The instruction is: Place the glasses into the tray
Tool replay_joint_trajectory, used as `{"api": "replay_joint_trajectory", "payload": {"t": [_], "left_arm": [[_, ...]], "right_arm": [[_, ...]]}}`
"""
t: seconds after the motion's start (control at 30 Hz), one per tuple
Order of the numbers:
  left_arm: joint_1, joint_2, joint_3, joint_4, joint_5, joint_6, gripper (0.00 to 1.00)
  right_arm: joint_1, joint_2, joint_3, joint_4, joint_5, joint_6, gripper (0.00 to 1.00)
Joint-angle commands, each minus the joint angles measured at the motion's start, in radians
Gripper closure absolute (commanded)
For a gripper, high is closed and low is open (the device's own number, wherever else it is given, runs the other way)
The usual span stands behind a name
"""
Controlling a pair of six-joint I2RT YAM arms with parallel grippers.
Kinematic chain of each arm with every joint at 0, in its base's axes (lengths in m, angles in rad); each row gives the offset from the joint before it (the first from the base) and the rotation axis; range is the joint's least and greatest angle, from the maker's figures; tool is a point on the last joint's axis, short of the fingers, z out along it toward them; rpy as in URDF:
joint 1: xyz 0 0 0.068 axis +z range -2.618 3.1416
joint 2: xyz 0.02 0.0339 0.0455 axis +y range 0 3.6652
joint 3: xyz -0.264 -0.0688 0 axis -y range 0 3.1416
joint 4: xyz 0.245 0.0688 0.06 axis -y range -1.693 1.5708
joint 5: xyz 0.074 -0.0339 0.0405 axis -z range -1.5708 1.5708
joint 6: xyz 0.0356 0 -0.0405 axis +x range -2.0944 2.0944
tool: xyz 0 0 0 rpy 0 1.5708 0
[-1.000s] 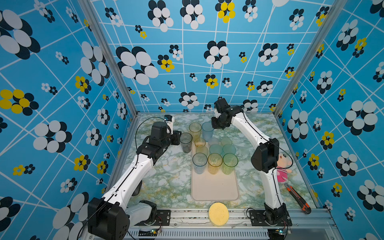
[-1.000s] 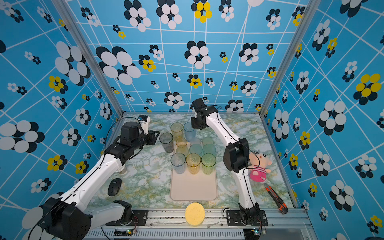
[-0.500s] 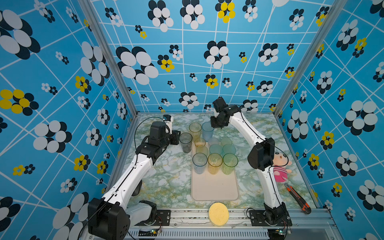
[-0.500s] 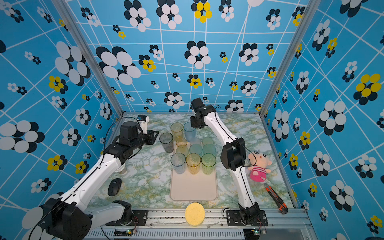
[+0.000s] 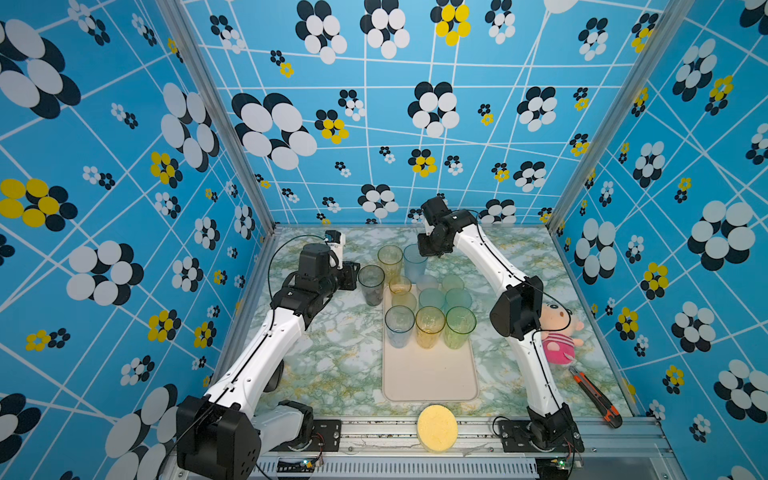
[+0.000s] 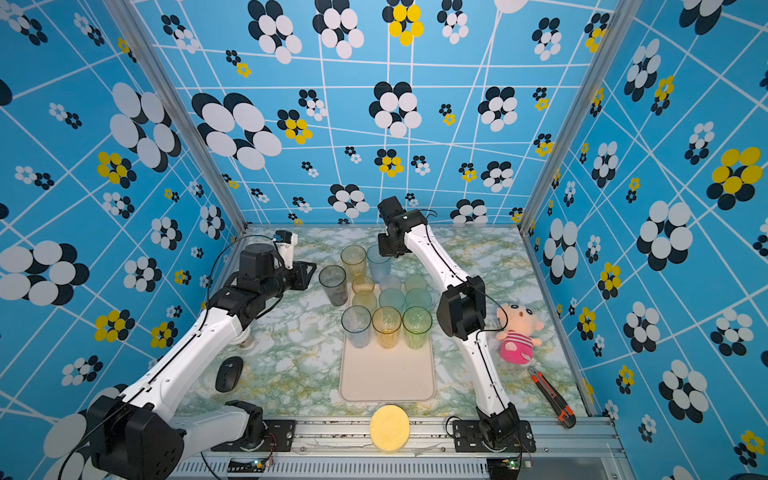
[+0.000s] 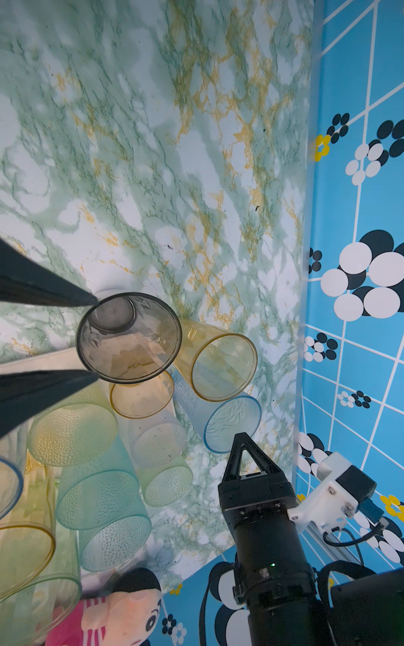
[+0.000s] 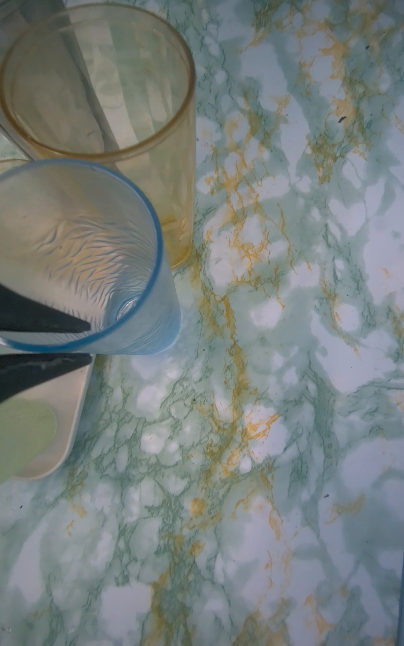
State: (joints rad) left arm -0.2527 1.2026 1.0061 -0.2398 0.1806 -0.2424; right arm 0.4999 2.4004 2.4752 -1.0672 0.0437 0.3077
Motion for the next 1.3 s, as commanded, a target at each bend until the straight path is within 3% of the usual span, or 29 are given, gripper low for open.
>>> {"api": "replay_joint_trajectory", "payload": {"t": [0.0, 0.27, 0.57, 1.27], "left_arm": [[0.013, -0.012, -0.015, -0.009, 0.016, 0.017, 0.68], [0.012, -0.005, -0.012, -0.013, 0.022, 0.018, 0.68], [0.012, 0.003, -0.009, -0.024, 0.026, 0.023, 0.68], [0.003, 0.053, 0.016, -0.045, 0.054, 0.03, 0.69]], "right_arm": [[0.006, 0.026, 0.027, -0.025, 0.013, 0.01, 0.86], [0.014, 0.023, 0.025, -0.031, 0.063, -0.01, 0.97], [0.02, -0.02, 0.01, -0.006, 0.103, -0.027, 1.0], [-0.026, -0.362, -0.294, 0.171, 0.163, -0.064, 1.0]]}}
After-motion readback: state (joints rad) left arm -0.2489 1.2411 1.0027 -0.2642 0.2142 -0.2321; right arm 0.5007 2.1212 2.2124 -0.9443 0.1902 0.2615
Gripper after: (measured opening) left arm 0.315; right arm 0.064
